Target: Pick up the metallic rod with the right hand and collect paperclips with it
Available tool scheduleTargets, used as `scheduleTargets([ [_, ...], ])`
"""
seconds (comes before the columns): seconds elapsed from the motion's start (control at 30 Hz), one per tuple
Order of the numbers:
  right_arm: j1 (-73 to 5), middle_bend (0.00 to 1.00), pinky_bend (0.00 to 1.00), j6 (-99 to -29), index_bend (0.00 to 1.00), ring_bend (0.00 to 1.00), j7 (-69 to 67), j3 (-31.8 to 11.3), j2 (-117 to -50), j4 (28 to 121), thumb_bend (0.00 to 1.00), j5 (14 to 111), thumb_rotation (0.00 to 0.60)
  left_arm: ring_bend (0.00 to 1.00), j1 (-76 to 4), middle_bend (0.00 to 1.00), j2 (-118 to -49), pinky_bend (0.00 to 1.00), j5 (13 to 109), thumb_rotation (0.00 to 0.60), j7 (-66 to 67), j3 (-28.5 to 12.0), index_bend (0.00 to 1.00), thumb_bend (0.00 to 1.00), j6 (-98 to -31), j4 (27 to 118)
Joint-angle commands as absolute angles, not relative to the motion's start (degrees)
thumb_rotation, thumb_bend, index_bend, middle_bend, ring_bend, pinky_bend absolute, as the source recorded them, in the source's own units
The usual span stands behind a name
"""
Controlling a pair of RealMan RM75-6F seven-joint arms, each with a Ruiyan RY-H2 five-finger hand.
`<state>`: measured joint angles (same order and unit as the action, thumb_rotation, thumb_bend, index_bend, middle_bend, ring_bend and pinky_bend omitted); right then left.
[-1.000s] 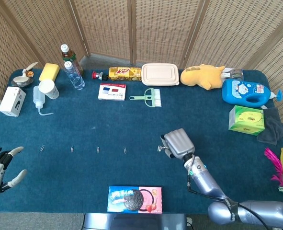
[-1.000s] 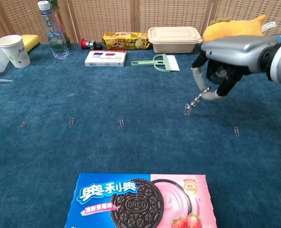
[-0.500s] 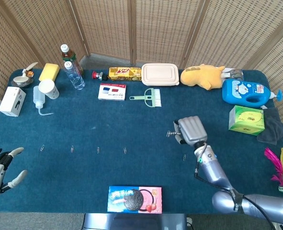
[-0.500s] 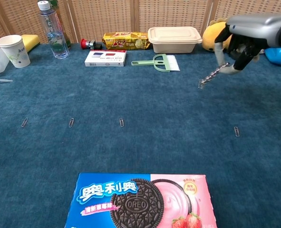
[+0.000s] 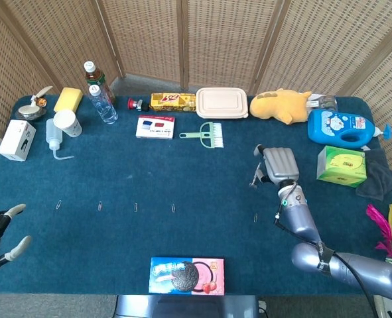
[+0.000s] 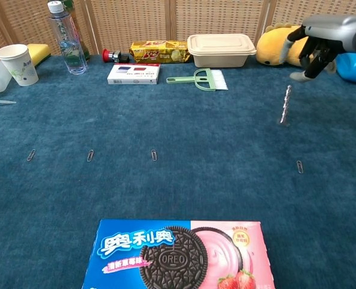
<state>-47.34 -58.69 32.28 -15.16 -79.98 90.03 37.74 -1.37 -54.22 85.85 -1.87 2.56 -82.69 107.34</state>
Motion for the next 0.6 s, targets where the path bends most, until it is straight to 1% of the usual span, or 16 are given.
scheduleTargets([
  [0.03, -47.0, 0.29, 0.41, -58.2, 0.0, 0.32, 30.7, -15.0, -80.2, 89.4, 0.41, 38.5, 0.471, 0.17, -1.5, 0.21, -54.2, 0.04, 85.9, 0.006, -1.6, 2.5, 0.13, 0.24, -82.5, 107.5],
  [0.07, -46.8, 0.23, 0.37, -58.1, 0.0, 0.25, 30.1, -15.0, -80.1, 89.4, 0.41, 38.8, 0.449, 0.17, -1.5, 0.21, -54.3, 0.04, 86.0, 0.005, -1.5, 2.5, 0.13, 0.24, -82.5, 107.6],
  [0.1, -46.7, 0.19, 0.35, -58.1, 0.0, 0.21, 29.5, -15.1, -80.0, 89.5, 0.41, 39.2, 0.434, 0.17, -1.6, 0.21, -54.3, 0.04, 86.0, 0.005, -1.4, 2.5, 0.13, 0.24, -82.4, 107.7],
  [0.17, -45.9, 0.16, 0.32, -59.1, 0.0, 0.18, 27.5, -15.5, -79.4, 90.1, 0.41, 40.9, 0.425, 0.17, -1.6, 0.21, -54.4, 0.04, 85.7, 0.002, -1.2, 2.5, 0.13, 0.24, -82.2, 107.9],
  [0.27, -44.3, 0.11, 0.29, -61.4, 0.0, 0.15, 24.7, -15.7, -78.9, 91.3, 0.41, 44.0, 0.426, 0.17, -1.6, 0.21, -54.4, 0.04, 85.5, 0.002, -1.0, 2.6, 0.13, 0.24, -82.1, 108.0],
  [0.33, -43.4, 0.1, 0.28, -62.6, 0.0, 0.13, 23.5, -15.6, -78.5, 92.1, 0.41, 45.5, 0.432, 0.17, -1.5, 0.21, -54.5, 0.04, 85.5, 0.004, -1.0, 2.6, 0.13, 0.24, -82.1, 108.1],
  [0.47, -41.0, 0.1, 0.28, -65.9, 0.0, 0.12, 20.9, -15.0, -77.8, 95.1, 0.41, 49.0, 0.472, 0.17, -1.4, 0.21, -54.6, 0.04, 85.3, 0.003, -0.8, 2.8, 0.13, 0.24, -81.9, 108.1],
  [0.57, -38.7, 0.1, 0.28, -69.0, 0.0, 0.12, 19.6, -13.8, -77.2, 97.7, 0.41, 52.4, 0.497, 0.17, -1.2, 0.21, -54.8, 0.04, 85.2, 0.035, -0.3, 3.0, 0.13, 0.24, -81.8, 108.2],
  [0.6, -37.9, 0.1, 0.28, -70.1, 0.0, 0.12, 19.6, -13.1, -76.9, 98.6, 0.41, 53.7, 0.499, 0.17, -1.2, 0.21, -54.9, 0.04, 85.1, 0.056, 0.0, 3.0, 0.13, 0.24, -81.8, 108.1],
])
